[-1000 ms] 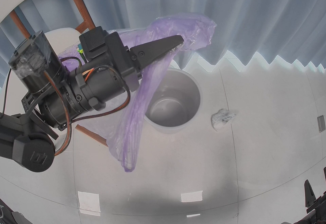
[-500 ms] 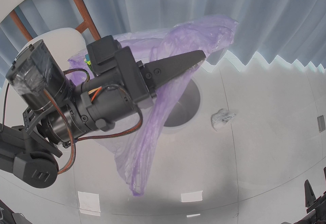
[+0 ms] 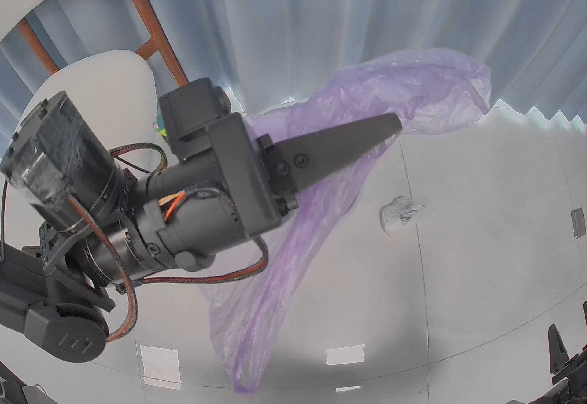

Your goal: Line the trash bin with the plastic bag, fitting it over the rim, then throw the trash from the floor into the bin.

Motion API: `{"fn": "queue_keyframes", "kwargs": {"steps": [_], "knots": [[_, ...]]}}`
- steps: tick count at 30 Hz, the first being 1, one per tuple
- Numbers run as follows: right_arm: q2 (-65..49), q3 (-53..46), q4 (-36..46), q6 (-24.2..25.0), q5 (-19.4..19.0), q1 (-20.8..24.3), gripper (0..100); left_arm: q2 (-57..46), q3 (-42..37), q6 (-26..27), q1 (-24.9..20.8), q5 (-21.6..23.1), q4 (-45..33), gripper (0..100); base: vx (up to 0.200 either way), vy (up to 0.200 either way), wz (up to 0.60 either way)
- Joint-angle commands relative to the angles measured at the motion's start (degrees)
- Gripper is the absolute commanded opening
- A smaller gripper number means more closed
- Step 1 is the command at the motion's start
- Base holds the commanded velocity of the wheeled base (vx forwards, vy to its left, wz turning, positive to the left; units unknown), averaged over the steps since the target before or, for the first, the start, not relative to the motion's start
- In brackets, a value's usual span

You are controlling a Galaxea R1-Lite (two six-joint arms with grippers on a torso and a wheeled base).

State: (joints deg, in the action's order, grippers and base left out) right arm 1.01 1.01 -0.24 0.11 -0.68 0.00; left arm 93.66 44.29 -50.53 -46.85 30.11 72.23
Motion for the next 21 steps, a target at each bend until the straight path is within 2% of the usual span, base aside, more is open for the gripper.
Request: {"fn": "queue_keyframes", "kwargs": {"steps": [1,21], "knots": [[-1.01,-1.01,-0.02,-0.02,-0.02,0.0,100,-0.06,-0.34,-0.01,-0.35,0.04,0.19,0,0.0,0.0,0.0],[-1.01,-1.01,-0.02,-0.02,-0.02,0.0,100,0.21,-1.66,0.34,0.09,0.04,0.37,0,0.0,0.0,0.0]]}}
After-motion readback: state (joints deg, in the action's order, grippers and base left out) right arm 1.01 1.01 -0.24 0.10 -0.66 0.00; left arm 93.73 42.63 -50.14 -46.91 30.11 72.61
